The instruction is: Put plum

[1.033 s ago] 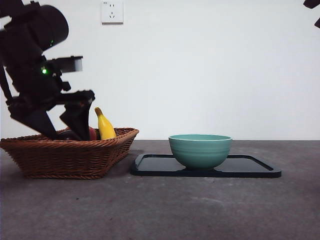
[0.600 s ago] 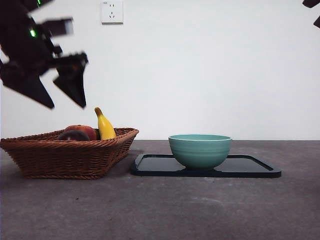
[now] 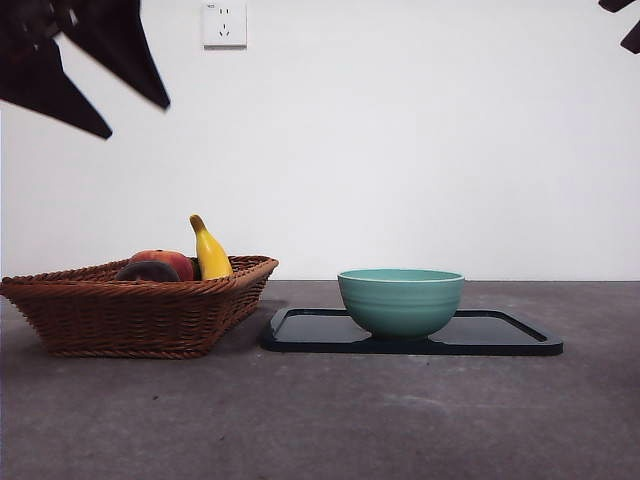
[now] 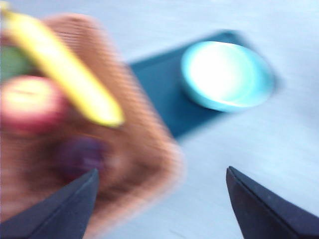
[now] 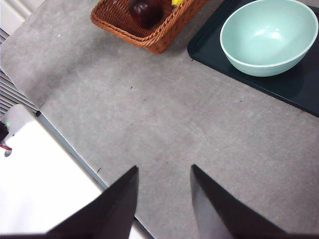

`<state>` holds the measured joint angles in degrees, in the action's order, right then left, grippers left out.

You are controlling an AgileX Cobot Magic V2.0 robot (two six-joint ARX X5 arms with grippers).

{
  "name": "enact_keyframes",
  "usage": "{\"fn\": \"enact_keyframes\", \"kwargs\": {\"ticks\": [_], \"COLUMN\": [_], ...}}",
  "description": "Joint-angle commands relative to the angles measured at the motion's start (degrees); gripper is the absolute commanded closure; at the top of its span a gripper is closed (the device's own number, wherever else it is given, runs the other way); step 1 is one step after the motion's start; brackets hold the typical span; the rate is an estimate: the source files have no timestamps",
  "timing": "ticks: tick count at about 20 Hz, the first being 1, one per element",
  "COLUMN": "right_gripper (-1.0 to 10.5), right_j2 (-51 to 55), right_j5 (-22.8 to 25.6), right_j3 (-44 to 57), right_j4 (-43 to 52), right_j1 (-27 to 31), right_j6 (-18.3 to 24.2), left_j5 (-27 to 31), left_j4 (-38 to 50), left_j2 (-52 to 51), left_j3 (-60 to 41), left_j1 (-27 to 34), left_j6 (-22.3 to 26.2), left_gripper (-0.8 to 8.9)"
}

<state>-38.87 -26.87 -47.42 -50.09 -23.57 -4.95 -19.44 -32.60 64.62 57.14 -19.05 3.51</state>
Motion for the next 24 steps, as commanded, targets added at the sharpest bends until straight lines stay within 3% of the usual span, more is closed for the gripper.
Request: {"fn": "enact_keyframes", "kwargs": {"ticks": [1, 9, 15, 24], "right_gripper": [7.8, 7.8, 7.8, 7.8], "right_j2": [-0.3, -0.3, -0.3, -0.3], "right_j5": [-0.1, -0.1, -0.1, -0.1], "right_j3": [-0.4, -0.4, -0.4, -0.4], "right_j4": [0.8, 0.7, 0.7, 0.7], "right_j1": [-0.2, -0.2, -0.2, -0.2], "right_j6": [-0.7, -0.9, -1.1, -2.0], "left_j5": [-7.1, -16.2, -16.4, -16.5], "left_j4": [-3.2, -12.7, -18.1, -18.5], "left_j2": [-1.7, -5.1, -5.3, -5.2], "left_j3": [1.3, 1.3, 1.3, 1.3], "left_j1": [-0.3, -0.4, -0.5, -0.5], "left_j6": [-0.1, 0.7, 3.5, 3.6], "left_gripper": [4.08, 4.08, 4.08, 4.08]}}
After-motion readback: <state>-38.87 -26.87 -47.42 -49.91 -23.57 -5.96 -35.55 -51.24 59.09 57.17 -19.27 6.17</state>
